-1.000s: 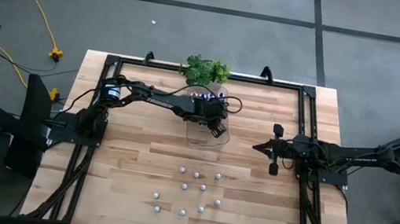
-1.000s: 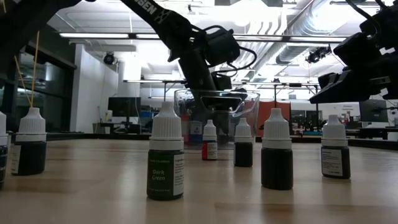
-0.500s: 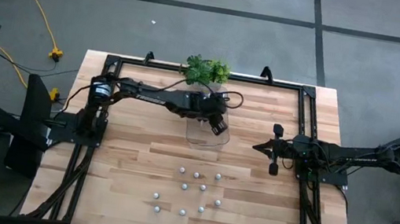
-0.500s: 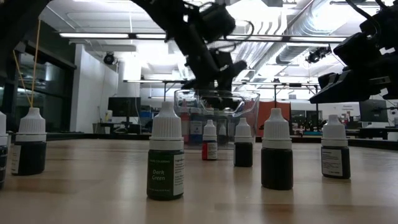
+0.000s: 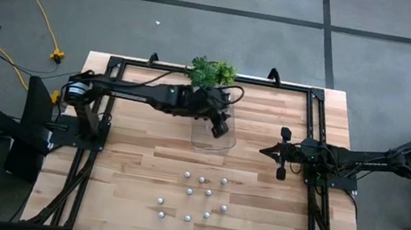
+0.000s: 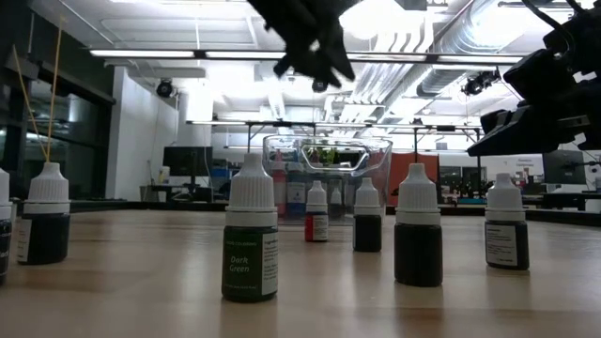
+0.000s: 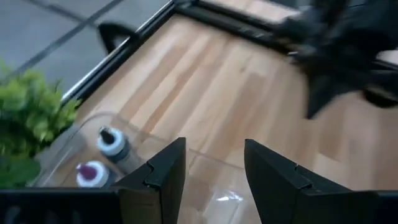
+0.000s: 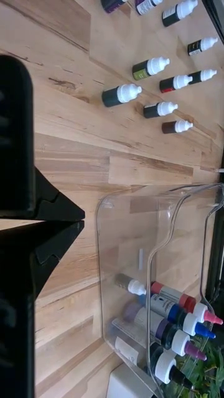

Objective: Pick & Place food coloring
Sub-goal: Put the bottom small green food coloring bottle into the transparent bin

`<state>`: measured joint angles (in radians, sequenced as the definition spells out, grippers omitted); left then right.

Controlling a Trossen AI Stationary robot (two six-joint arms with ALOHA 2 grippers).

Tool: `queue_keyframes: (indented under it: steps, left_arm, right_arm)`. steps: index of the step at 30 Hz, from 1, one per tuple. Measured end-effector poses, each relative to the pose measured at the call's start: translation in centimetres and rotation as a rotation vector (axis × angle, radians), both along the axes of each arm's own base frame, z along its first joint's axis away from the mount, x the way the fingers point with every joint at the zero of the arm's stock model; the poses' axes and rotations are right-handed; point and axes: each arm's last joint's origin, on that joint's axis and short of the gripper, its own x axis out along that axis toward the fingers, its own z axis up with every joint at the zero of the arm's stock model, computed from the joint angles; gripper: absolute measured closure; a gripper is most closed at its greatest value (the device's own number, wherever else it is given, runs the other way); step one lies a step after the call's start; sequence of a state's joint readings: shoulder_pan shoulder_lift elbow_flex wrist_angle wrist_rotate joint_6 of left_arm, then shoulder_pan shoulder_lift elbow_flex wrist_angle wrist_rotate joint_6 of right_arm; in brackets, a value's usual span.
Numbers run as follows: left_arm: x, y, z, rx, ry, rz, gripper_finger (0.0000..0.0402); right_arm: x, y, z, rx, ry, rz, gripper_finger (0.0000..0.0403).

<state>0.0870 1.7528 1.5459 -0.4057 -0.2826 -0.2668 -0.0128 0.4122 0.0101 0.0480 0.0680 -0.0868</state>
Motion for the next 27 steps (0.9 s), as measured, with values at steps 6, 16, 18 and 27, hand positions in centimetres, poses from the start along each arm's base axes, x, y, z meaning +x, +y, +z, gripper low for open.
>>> queue_keyframes:
  steps: [6,16,18,27]
  left_arm:
    - [-1.5,-2.1,1.8,-0.005,0.008,-0.145,0.0247]
    - [-4.0,-6.0,3.0,-0.036,0.095,-0.327,0.0258]
    - [-4.4,-6.6,3.2,-0.027,0.105,-0.359,0.0259]
    - [-5.5,-8.7,3.1,-0.044,0.157,-0.439,0.0273]
  right_arm:
    - [0.0,0.0,0.0,0.000,0.000,0.000,0.0402]
    - [0.0,0.0,0.0,0.000,0.000,0.000,0.0402]
    - [0.0,0.0,0.0,0.000,0.000,0.001,0.0402]
    - [0.0,0.0,0.0,0.000,0.001,0.000,0.0402]
